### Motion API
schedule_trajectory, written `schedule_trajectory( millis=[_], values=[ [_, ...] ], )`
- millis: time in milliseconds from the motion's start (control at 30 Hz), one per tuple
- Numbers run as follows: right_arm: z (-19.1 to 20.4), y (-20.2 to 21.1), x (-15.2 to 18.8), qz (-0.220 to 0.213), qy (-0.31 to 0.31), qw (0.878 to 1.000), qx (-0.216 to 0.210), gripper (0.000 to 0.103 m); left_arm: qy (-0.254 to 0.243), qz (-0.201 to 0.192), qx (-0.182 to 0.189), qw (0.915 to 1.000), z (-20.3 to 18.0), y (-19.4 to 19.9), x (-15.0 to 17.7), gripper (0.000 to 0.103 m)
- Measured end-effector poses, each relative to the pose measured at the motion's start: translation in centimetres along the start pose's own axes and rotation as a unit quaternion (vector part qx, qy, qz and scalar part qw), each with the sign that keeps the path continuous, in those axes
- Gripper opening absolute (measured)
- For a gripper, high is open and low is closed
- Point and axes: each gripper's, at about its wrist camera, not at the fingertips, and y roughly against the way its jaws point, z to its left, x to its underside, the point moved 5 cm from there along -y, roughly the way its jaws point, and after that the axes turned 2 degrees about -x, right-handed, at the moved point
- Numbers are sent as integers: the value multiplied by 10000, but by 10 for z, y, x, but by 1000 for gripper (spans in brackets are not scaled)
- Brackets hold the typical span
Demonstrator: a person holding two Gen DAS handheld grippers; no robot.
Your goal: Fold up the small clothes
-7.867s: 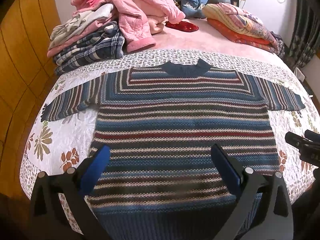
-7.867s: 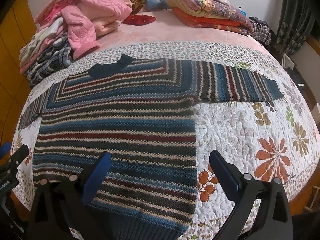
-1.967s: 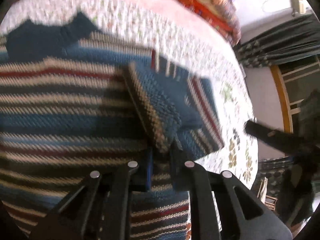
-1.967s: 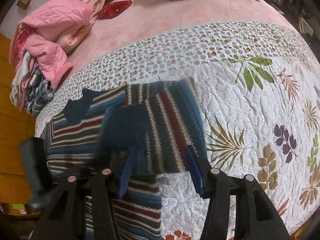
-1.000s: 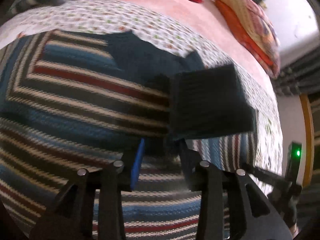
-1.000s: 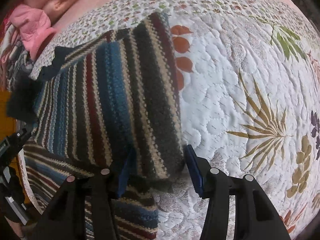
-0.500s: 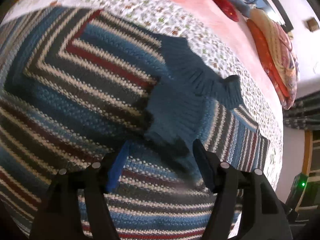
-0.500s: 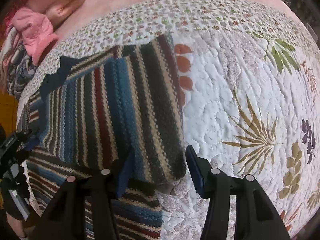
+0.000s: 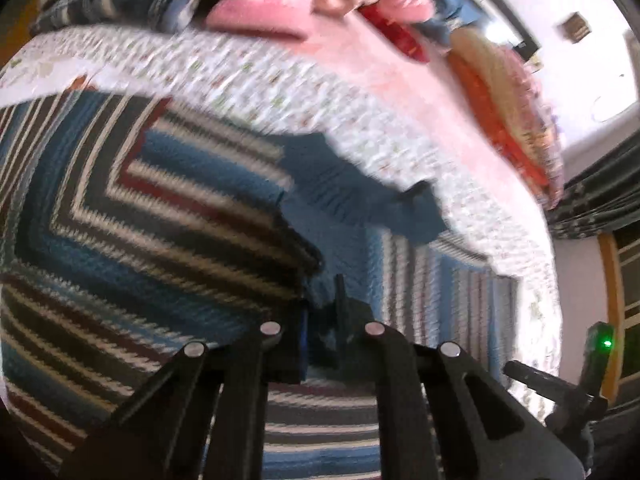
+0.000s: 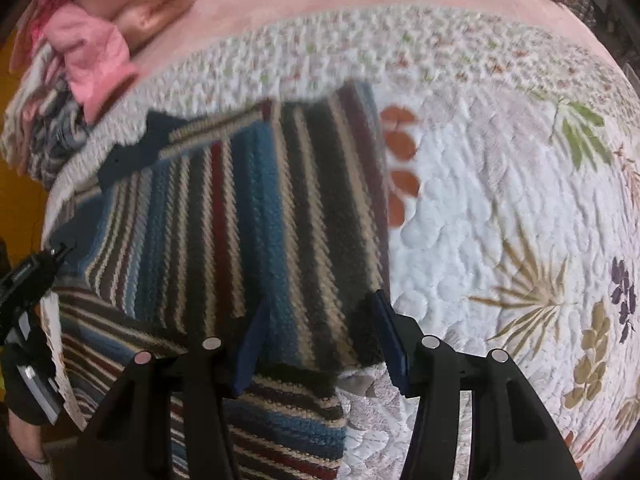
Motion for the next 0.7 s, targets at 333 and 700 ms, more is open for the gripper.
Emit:
schedule_trajectory(
  millis=[333, 700],
  values=[
    [-1, 6, -9, -166, -199, 9995, -178, 53, 390, -276, -461, 9978, 29, 26, -8, 45],
    [25, 0, -9, -150, -77, 9988, -470, 53, -380, -224, -100, 9990, -19, 16, 2, 47]
  ],
)
